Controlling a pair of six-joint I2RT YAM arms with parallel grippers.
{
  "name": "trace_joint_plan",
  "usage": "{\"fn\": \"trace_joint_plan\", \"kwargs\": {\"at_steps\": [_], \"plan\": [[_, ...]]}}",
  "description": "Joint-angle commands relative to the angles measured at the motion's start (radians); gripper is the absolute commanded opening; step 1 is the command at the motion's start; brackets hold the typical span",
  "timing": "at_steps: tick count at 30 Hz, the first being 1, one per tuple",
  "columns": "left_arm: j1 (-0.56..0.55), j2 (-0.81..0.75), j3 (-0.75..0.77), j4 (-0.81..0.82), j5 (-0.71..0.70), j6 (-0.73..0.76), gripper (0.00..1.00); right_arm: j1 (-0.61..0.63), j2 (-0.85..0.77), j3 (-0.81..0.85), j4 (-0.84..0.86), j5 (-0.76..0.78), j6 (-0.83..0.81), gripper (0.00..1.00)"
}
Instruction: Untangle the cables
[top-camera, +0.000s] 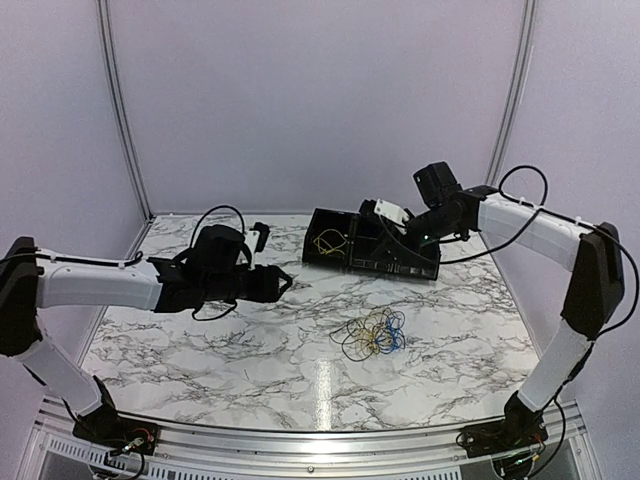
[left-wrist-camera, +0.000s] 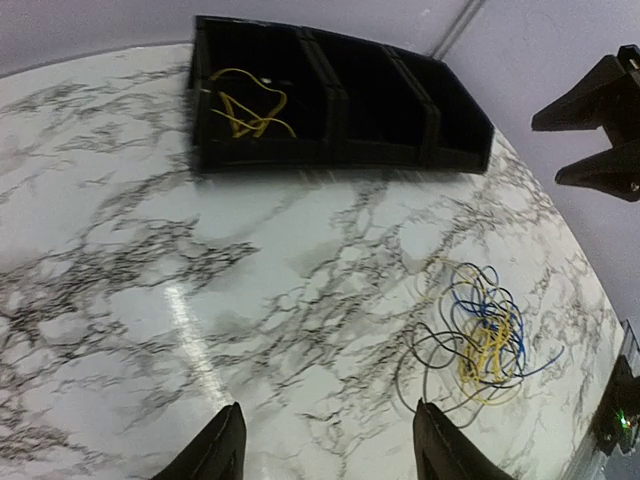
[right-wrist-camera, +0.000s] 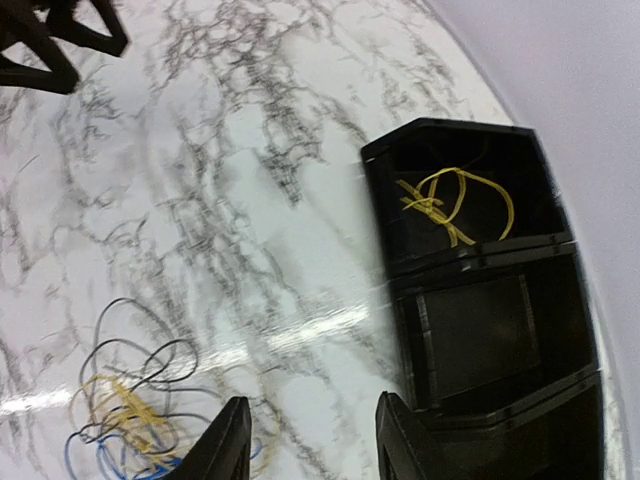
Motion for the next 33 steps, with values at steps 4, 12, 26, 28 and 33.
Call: {"fn": "trace_joint_plan", "kwargs": {"at_steps": [4,12,26,28,33], "plan": [[-0.063,0.230,0.182,0.020,0.267,0.047,0.59,0.016,-0.106,-0.248,-0.102,-0.149,-0.027,0.47],[-0.105,0.317,0.253,0.023,0.247,0.005,0.60,0.019,-0.025,-0.255,-0.110,-0.236,0.035,0.52],[-0.127,0.271,0.208,0.028,0.199,-0.002,0.61,0.002,0.118,-0.175,-0.140,-0.247,0.034,0.38],[-0.132,0.284,0.218,0.030,0.203,0.000,0.61,0.002,0.108,-0.178,-0.146,-0.258,0.037,0.28],[-0.150,0.336,0.279,0.042,0.212,0.032,0.61,0.003,0.054,-0.171,-0.156,-0.267,0.060,0.03]]}}
